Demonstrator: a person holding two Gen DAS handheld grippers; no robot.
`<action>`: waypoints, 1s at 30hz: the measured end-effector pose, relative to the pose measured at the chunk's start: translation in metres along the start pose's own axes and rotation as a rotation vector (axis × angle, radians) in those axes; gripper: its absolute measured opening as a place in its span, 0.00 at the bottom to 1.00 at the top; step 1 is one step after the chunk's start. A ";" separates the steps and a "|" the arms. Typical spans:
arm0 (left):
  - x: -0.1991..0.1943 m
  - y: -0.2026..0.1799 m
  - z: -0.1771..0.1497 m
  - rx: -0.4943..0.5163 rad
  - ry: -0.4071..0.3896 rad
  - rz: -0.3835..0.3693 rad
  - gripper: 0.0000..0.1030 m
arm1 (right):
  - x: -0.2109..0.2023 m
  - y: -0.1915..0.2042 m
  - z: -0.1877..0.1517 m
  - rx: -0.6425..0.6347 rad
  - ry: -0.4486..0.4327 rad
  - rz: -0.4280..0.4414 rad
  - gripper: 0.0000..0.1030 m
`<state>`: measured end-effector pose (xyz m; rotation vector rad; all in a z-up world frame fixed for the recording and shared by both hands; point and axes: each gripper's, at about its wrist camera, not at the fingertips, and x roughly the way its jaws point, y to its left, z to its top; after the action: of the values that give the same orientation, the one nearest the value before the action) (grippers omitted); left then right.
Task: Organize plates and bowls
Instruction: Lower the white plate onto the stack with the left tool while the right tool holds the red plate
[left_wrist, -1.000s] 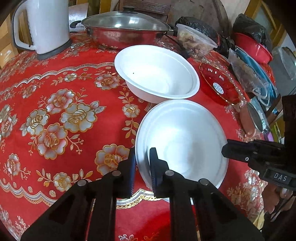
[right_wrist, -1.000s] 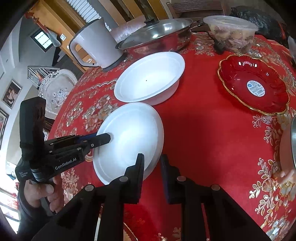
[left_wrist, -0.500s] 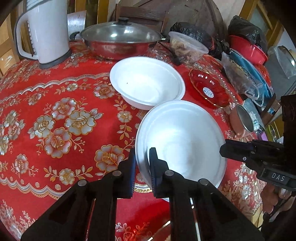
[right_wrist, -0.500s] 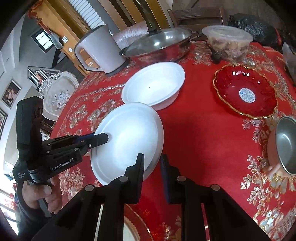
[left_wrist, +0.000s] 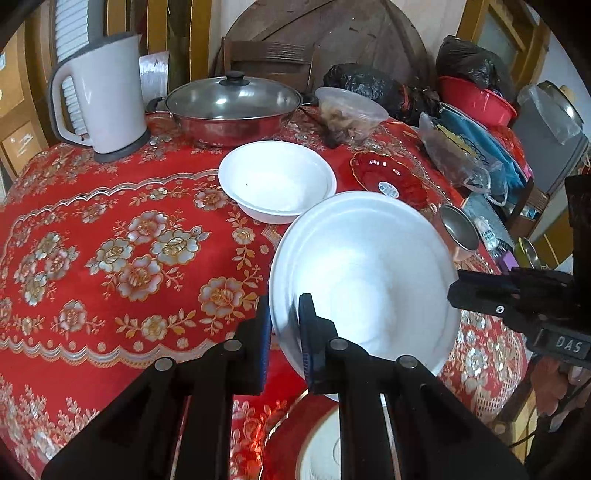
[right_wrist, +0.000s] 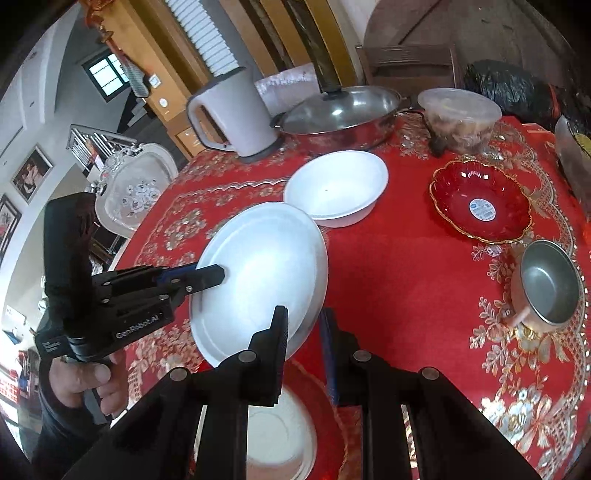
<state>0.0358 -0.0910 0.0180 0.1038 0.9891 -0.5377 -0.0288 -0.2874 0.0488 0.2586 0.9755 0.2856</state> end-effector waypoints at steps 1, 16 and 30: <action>-0.003 0.000 -0.003 0.002 -0.003 0.000 0.12 | -0.004 0.004 -0.003 -0.011 -0.004 0.000 0.18; -0.029 -0.009 -0.048 0.023 -0.024 -0.031 0.12 | -0.025 0.022 -0.050 -0.048 0.017 0.026 0.18; -0.030 -0.021 -0.073 0.051 0.003 -0.042 0.13 | -0.025 0.011 -0.074 -0.025 0.041 0.049 0.20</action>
<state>-0.0433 -0.0743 0.0048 0.1296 0.9830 -0.6014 -0.1057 -0.2793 0.0326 0.2550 1.0067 0.3486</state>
